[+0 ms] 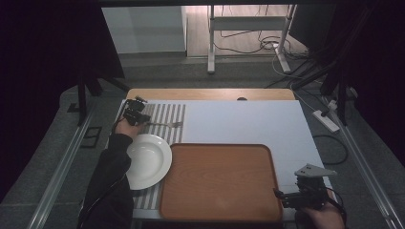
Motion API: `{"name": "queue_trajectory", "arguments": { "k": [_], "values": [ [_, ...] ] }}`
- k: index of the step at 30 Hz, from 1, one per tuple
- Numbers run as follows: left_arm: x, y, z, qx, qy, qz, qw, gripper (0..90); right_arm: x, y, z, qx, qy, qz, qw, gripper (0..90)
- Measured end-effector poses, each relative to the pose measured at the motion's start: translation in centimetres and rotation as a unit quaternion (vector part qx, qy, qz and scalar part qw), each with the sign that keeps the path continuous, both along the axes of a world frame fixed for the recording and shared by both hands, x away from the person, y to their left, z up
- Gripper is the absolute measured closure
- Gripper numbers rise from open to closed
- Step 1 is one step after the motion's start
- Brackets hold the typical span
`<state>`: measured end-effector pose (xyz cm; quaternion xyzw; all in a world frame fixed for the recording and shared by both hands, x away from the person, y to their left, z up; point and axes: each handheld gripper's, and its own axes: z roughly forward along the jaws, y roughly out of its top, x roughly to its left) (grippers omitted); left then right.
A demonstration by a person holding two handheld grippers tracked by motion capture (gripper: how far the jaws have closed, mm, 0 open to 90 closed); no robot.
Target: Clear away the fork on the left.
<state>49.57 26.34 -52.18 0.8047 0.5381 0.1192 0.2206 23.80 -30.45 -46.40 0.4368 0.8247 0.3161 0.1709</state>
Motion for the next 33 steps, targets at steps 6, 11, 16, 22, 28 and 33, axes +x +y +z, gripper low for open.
{"name": "queue_trajectory", "arguments": {
  "k": [6, 11, 16, 22, 28, 33],
  "values": [
    [0.6, 0.7, -0.5, 0.001, 0.032, 0.0, 0.9995, 89.0, 0.0, 0.0, 0.0, 0.0, 0.0, 0.0, 1.0, 0.0],
    [0.0, 1.2, -0.4, -0.016, 0.055, -0.012, 0.9983, 89.0, -0.1, 0.0, 0.0, -0.001, -0.001, 0.001, 1.0, 0.0],
    [-1.0, 1.3, -0.1, -0.021, 0.078, -0.036, 0.9961, 89.0, -0.1, 0.1, 0.0, -0.003, -0.002, 0.003, 1.0, 0.0],
    [-1.6, 1.2, 0.0, -0.024, 0.091, -0.05, 0.9943, 89.0, -0.1, 0.1, 0.0, -0.005, -0.002, 0.004, 1.0, 0.0],
    [-2.0, 0.9, 0.1, -0.024, 0.104, -0.069, 0.9918, 89.0, -0.1, 0.2, 0.0, -0.006, -0.001, 0.005, 1.0, 0.0],
    [-2.0, 1.1, 0.2, -0.035, 0.096, -0.074, 0.992, 88.9, -0.1, 0.2, 0.0, -0.006, 0.0, 0.006, 1.0, 0.0]
  ]
}}
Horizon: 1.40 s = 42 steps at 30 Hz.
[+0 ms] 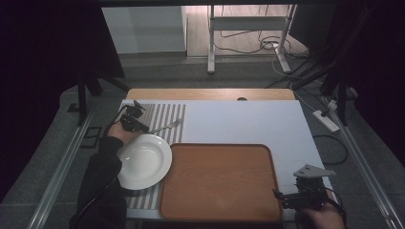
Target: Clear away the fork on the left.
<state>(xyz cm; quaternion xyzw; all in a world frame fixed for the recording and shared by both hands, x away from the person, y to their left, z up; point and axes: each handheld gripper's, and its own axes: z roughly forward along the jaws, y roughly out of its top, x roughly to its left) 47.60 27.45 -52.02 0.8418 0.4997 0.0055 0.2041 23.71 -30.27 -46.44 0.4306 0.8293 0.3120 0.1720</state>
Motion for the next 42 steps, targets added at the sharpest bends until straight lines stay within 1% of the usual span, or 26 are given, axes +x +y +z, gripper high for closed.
{"name": "queue_trajectory", "arguments": {
  "k": [1, 2, 5, 6, 7, 8, 9, 10, 11, 12, 13, 15, 16, 17, 18, 19, 22, 23, 24, 25, 28, 29, 33, 34, 37, 42],
  "values": [
    [0.0, 0.0, 0.0, 0.0, 0.0, 0.0, 1.0, 88.7, 0.0, 0.0, 0.0, 0.0, 0.0, 0.0, 1.0, 0.0],
    [0.0, 0.0, 0.2, -0.001, -0.01, 0.001, 1.0, 86.1, 0.0, 0.0, 0.0, 0.0, 0.0, 0.0, 1.0, 0.0],
    [0.0, -0.1, 0.4, -0.003, -0.017, 0.0, 0.9999, 78.4, 0.0, 0.0, 0.0, 0.0, 0.0, 0.0, 1.0, 0.0],
    [0.0, -0.2, 0.5, -0.004, -0.022, -0.001, 0.9998, 78.4, 0.0, 0.0, 0.0, 0.0, 0.0, 0.0, 1.0, 0.0],
    [0.0, -0.3, 0.5, -0.006, -0.024, -0.001, 0.9997, 74.4, 0.0, 0.0, 0.0, 0.0, 0.0, 0.0, 1.0, 0.0],
    [0.0, -0.3, 0.6, -0.011, -0.024, -0.002, 0.9996, 66.0, 0.0, 0.0, 0.0, 0.0, 0.0, 0.0, 1.0, 0.0],
    [0.0, -0.4, 0.6, -0.014, -0.026, 0.0, 0.9996, 66.0, 0.0, 0.0, 0.0, 0.0, 0.0, 0.0, 1.0, 0.0],
    [0.0, -0.5, 0.7, -0.014, -0.029, 0.0, 0.9995, 57.0, 0.0, 0.0, 0.0, 0.0, 0.0, 0.0, 1.0, 0.0],
    [0.1, -0.6, 0.7, -0.015, -0.031, 0.001, 0.9994, 57.0, 0.0, 0.0, 0.0, 0.0, 0.0, 0.0, 1.0, 0.0],
    [0.1, -0.7, 0.7, -0.016, -0.031, 0.0, 0.9994, 49.3, 0.0, 0.0, 0.0, 0.0, 0.0, 0.001, 1.0, 0.0],
    [0.2, -0.8, 0.7, -0.02, -0.031, 0.0, 0.9993, 49.3, 0.0, 0.0, 0.0, 0.0, 0.0, 0.001, 1.0, 0.0],
    [0.3, -1.0, 0.7, -0.027, -0.028, -0.006, 0.9992, 40.7, 0.0, 0.0, 0.0, 0.0, 0.0, 0.001, 1.0, 0.0],
    [0.4, -1.2, 0.6, -0.025, -0.024, -0.009, 0.9993, 27.8, 0.0, 0.0, 0.0, 0.0, 0.0, 0.002, 1.0, 0.0],
    [0.5, -1.5, 0.6, -0.02, -0.024, -0.011, 0.9995, 27.8, 0.0, 0.0, 0.0, 0.0, 0.0, 0.002, 1.0, 0.0],
    [0.6, -1.9, 0.5, -0.011, -0.023, -0.014, 0.9996, 22.1, 0.0, 0.0, 0.0, 0.0, 0.001, 0.002, 1.0, 0.0],
    [0.6, -1.9, 0.5, -0.011, -0.023, -0.014, 0.9996, 17.6, 0.0, 0.0, 0.0, 0.0, 0.0, 0.003, 1.0, 0.0],
    [0.9, -2.5, 0.4, 0.004, -0.021, -0.023, 0.9995, 15.2, 0.0, 0.0, 0.0, 0.0, 0.0, 0.003, 1.0, 0.0],
    [1.0, -2.6, 0.3, 0.008, -0.021, -0.024, 0.9995, 12.4, 0.0, 0.0, 0.0, 0.0, 0.001, 0.003, 1.0, 0.0],
    [1.1, -2.9, 0.2, 0.013, -0.021, -0.027, 0.9993, 7.1, 0.0, 0.0, 0.0, 0.0, 0.002, 0.004, 1.0, 0.0],
    [1.1, -2.9, 0.2, 0.013, -0.021, -0.027, 0.9993, 4.8, 0.0, 0.0, 0.0, 0.0, 0.002, 0.004, 1.0, 0.0],
    [1.4, -3.3, 0.0, 0.025, -0.02, -0.032, 0.999, 2.1, 0.1, 0.0, 0.0, 0.0, 0.003, 0.005, 1.0, 0.0],
    [1.5, -3.5, -0.2, 0.032, -0.015, -0.034, 0.9988, 2.0, 0.1, 0.0, -0.1, 0.001, 0.003, 0.005, 1.0, 0.0],
    [1.7, -3.8, -0.5, 0.037, -0.006, -0.039, 0.9985, 2.1, 0.1, 0.0, -0.1, 0.0, 0.004, 0.006, 1.0, 0.0],
    [1.9, -4.1, -0.7, 0.042, -0.003, -0.042, 0.9982, 2.2, 0.1, 0.0, -0.1, 0.0, 0.004, 0.006, 1.0, 0.0],
    [2.0, -4.5, -0.8, 0.044, -0.001, -0.044, 0.9981, 2.1, 0.1, 0.0, -0.1, 0.001, 0.005, 0.006, 1.0, 0.0],
    [2.1, -5.1, -0.9, 0.059, -0.004, -0.043, 0.9973, 1.6, 0.1, 0.0, -0.1, 0.0, 0.005, 0.007, 1.0, 0.0]
  ]
}}
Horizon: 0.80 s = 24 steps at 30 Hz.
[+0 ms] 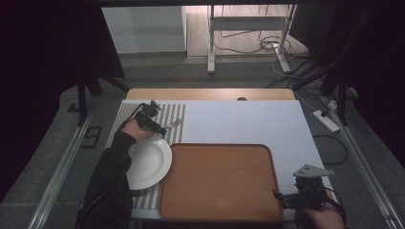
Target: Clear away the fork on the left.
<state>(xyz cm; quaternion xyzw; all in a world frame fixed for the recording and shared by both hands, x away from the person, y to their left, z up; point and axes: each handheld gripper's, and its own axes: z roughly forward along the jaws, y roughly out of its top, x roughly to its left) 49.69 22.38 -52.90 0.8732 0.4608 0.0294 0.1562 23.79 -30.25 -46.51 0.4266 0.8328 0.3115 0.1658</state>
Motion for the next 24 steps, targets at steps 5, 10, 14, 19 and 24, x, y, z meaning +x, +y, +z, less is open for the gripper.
{"name": "queue_trajectory", "arguments": {
  "k": [5, 10, 14, 19, 24],
  "values": [
    [-0.2, -0.1, 0.1, 0.012, -0.017, -0.004, 0.9998, 11.3, 0.0, 0.0, 0.0, 0.0, 0.0, 0.0, 1.0, 0.0],
    [-0.6, -0.4, 0.6, 0.012, -0.04, -0.028, 0.9987, 27.5, 0.0, 0.0, 0.0, -0.001, 0.0, 0.001, 1.0, 0.0],
    [-0.8, -0.5, 0.8, -0.003, -0.043, -0.038, 0.9984, 53.0, -0.1, 0.0, 0.0, -0.003, 0.001, 0.001, 1.0, 0.0],
    [-1.0, -0.2, 0.9, -0.007, -0.041, -0.042, 0.9982, 70.5, -0.1, 0.0, 0.0, -0.004, 0.001, 0.002, 1.0, 0.0],
    [-1.1, 0.3, 0.8, -0.024, -0.036, -0.051, 0.9978, 81.1, -0.1, 0.1, 0.0, -0.003, 0.001, 0.002, 1.0, 0.0]
  ]
}}
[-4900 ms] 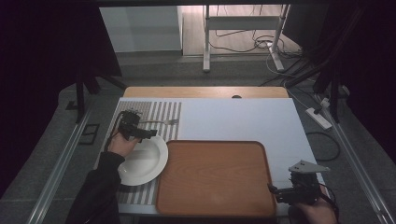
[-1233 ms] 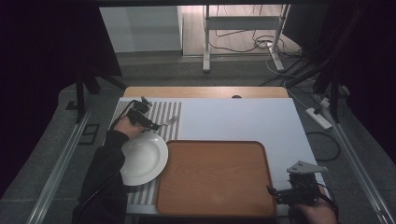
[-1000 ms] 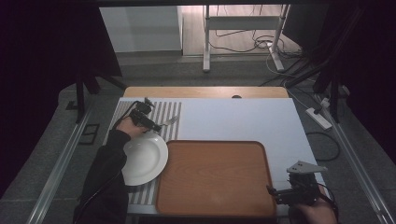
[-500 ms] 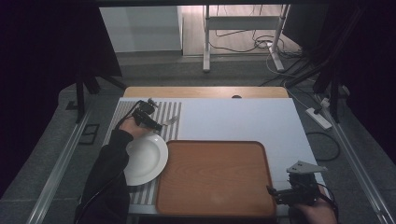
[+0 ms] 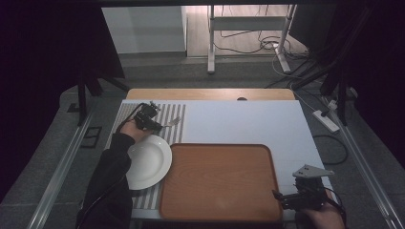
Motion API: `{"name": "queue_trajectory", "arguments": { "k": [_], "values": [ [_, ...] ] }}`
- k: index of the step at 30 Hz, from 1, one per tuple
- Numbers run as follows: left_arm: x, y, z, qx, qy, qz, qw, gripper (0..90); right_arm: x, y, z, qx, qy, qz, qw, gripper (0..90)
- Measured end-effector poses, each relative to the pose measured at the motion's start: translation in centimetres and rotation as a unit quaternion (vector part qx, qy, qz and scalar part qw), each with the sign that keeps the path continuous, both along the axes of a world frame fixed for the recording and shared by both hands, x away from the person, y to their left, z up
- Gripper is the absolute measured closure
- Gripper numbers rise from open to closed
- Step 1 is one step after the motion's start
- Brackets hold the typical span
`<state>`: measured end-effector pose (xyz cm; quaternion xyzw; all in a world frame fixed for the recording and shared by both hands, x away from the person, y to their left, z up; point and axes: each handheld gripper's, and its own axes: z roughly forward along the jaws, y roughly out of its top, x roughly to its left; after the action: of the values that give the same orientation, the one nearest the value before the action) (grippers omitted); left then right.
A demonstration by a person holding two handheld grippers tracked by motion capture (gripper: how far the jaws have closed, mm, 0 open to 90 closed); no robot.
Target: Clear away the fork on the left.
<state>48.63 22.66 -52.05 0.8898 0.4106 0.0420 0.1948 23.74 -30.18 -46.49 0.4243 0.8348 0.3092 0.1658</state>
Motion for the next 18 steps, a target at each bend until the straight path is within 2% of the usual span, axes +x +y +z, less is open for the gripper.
{"name": "queue_trajectory", "arguments": {
  "k": [3, 5, 7, 10, 18],
  "values": [
    [0.0, 0.0, 0.0, -0.008, 0.005, 0.002, 1.0, 85.6, 0.0, 0.0, 0.0, 0.0, 0.0, 0.0, 1.0, 0.0],
    [0.0, -0.1, 0.0, -0.007, 0.001, 0.003, 1.0, 85.7, 0.0, 0.0, 0.0, -0.001, 0.0, 0.0, 1.0, 0.0],
    [0.0, 0.0, 0.1, -0.017, -0.011, 0.009, 0.9998, 85.8, 0.0, 0.0, 0.0, -0.001, -0.001, 0.001, 1.0, 0.0],
    [0.0, -0.1, 0.5, -0.029, -0.012, 0.006, 0.9995, 85.8, 0.0, 0.0, 0.0, -0.001, 0.0, 0.001, 1.0, 0.0],
    [-0.1, -1.2, 1.1, -0.031, -0.022, -0.004, 0.9993, 85.7, 0.0, 0.0, 0.0, -0.002, 0.0, 0.002, 1.0, 0.0]
  ]
}}
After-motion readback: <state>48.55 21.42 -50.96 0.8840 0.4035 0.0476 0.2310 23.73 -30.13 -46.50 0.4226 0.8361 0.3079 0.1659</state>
